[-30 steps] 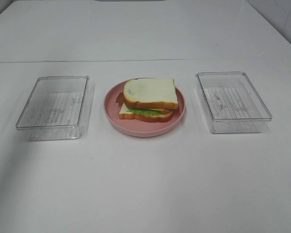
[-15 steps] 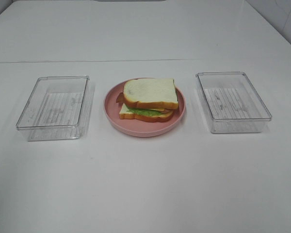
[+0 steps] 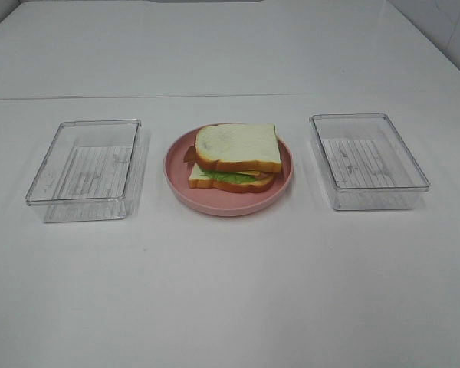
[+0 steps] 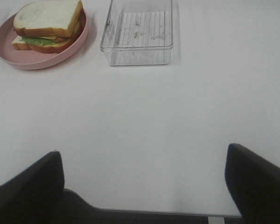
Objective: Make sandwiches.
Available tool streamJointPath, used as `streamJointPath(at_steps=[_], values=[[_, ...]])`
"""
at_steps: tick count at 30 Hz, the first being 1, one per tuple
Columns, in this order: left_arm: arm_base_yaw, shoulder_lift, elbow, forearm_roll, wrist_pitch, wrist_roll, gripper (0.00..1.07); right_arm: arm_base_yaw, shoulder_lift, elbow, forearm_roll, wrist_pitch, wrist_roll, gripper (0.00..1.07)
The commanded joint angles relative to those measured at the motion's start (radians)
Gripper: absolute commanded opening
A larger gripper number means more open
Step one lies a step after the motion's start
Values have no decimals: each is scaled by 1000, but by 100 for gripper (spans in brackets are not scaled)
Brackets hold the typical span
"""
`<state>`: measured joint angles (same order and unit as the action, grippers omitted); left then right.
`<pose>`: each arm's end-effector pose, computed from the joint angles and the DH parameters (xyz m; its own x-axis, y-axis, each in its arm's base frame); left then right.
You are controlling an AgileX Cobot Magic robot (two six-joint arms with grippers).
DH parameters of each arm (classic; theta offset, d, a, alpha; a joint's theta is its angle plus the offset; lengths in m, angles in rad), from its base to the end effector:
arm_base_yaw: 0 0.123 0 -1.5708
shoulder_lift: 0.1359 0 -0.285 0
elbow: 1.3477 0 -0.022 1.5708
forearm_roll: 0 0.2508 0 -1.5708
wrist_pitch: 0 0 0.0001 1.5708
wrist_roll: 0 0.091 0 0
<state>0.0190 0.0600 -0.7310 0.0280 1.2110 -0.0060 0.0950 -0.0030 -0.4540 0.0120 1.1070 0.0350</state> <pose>-0.0309 0.0018 0.3270 -0.4375 -0.0045 -0.8992 -0.0409 0.9991 0.0149 -0.0025 0.0007 0.2608 -0.5349 -0.0104 -0.8449 -0.0824 0.9958 0.0398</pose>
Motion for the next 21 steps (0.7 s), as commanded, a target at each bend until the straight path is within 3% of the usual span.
streamJointPath(at_steps=[1,10,14,21], values=[[1,-76,44,7,17,-7,89,-2,-24,4,2,-8,-5,89],[1,-85,166,-28,-27,-10,89,-2,-24,4,2,-8,-5,89],[1,-85,202,-49,-140,-8,89,-2,-24,4,2,-8,-5,89],[1,-84,214,-45,-134,-6,89,-2,-23,4,2,-8,-5,89]])
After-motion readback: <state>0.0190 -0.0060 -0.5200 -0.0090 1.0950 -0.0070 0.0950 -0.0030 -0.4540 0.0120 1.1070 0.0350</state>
